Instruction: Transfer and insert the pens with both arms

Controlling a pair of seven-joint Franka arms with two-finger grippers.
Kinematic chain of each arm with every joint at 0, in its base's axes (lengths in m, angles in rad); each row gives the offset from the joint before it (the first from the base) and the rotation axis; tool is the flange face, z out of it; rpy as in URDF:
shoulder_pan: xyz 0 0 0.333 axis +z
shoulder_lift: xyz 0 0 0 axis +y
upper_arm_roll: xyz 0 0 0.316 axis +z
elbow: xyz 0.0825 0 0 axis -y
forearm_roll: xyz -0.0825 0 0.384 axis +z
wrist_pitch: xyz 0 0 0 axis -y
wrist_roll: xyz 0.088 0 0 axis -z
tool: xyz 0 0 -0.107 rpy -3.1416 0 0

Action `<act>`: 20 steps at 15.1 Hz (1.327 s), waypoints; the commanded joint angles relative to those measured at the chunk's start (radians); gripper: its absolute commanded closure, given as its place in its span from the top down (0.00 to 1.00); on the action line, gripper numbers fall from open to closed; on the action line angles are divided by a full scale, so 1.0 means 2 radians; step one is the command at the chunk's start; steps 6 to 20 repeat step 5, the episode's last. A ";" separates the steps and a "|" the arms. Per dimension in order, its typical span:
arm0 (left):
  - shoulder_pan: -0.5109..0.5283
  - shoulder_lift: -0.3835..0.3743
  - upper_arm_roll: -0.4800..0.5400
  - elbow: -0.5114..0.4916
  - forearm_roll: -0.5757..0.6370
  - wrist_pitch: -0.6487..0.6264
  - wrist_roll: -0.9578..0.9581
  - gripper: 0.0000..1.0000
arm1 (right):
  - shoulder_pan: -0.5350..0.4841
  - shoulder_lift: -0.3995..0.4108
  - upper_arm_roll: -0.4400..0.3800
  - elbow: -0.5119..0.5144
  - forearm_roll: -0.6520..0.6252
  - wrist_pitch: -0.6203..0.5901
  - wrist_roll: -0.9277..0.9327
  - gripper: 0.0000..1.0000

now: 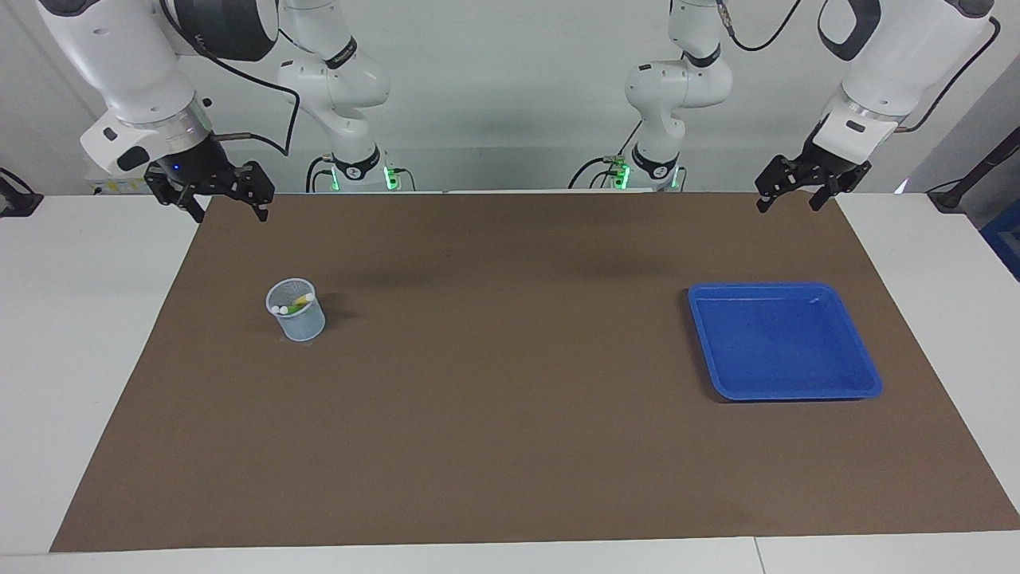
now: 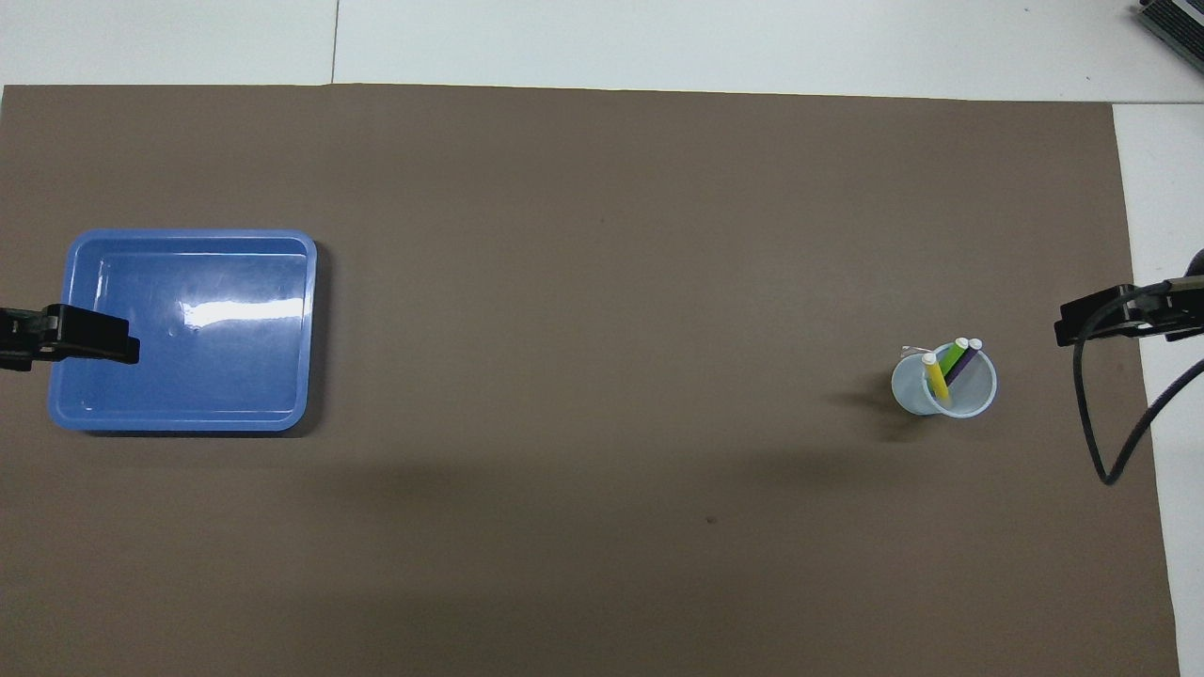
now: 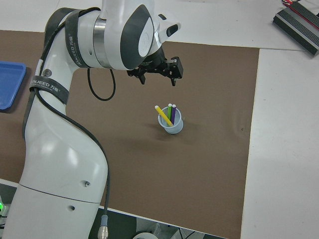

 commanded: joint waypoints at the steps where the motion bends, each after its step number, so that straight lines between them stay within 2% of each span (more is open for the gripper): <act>1: -0.007 0.002 0.009 0.003 -0.004 0.003 0.004 1.00 | -0.004 0.006 0.004 0.007 0.008 0.002 0.010 1.00; 5: -0.009 0.012 0.008 0.040 -0.003 0.010 0.004 1.00 | -0.004 0.006 0.005 0.007 0.008 0.003 0.010 1.00; 20: -0.009 0.012 0.008 0.040 -0.003 0.010 0.004 1.00 | -0.004 0.006 0.005 0.007 0.008 0.003 0.010 1.00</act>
